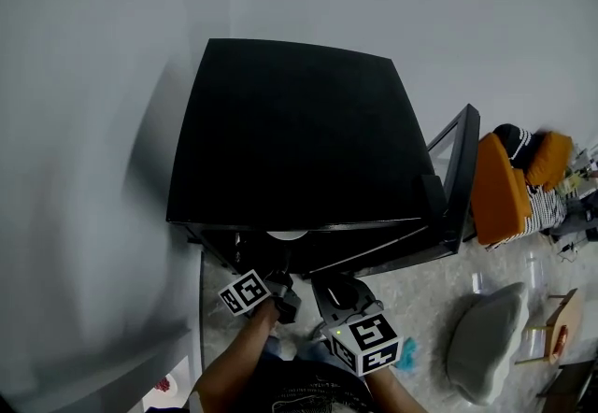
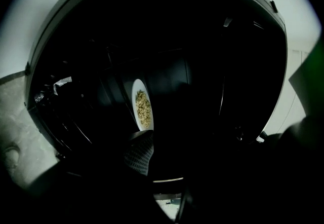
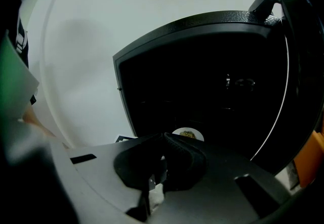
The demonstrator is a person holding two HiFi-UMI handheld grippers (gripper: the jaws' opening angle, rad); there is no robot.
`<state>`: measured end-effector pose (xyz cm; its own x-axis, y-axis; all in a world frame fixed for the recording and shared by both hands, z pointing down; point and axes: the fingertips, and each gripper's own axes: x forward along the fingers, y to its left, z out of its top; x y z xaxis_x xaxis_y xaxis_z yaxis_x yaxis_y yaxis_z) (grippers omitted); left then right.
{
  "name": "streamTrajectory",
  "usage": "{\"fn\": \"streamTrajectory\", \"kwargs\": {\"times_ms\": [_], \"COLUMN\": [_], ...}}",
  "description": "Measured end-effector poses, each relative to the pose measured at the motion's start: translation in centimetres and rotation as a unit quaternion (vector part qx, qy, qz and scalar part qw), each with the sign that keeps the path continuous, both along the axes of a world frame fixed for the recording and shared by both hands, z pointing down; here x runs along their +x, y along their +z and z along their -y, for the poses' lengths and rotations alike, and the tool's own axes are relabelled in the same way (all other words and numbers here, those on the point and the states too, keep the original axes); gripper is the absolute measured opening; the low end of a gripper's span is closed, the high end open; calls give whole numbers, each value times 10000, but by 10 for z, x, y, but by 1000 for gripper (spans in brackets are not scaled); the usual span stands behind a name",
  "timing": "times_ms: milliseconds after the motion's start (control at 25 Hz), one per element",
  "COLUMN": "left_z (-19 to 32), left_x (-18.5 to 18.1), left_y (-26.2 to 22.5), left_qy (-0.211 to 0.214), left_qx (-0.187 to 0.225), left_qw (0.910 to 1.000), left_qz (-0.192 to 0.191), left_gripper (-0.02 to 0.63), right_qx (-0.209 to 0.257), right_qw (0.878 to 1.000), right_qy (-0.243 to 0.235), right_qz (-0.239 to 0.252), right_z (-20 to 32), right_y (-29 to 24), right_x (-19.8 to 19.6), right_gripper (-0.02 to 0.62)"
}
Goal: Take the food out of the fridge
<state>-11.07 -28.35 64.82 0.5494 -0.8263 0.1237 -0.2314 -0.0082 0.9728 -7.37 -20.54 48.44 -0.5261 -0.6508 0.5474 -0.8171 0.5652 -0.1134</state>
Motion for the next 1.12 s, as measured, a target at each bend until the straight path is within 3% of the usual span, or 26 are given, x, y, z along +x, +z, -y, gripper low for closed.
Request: {"fn": "streamTrajectory", "kwargs": {"times_ms": [400,1120], "left_z": [12,38], "left_x": [3,4], "left_y": [22,40], "left_qy": [-81,-256], "left_qx": [-242,-607], "left_qw": [9995,9972], "left_qz": [-202,-349], "left_gripper": [114,95], "right_qx": [-2,-83], "right_qw": [9999,9996], "right_qy": [14,219], "right_qz": [-125,-166], "right_z": [9,29], "right_y": [2,9], "right_x": [2,15], "right_gripper": [21,21]}}
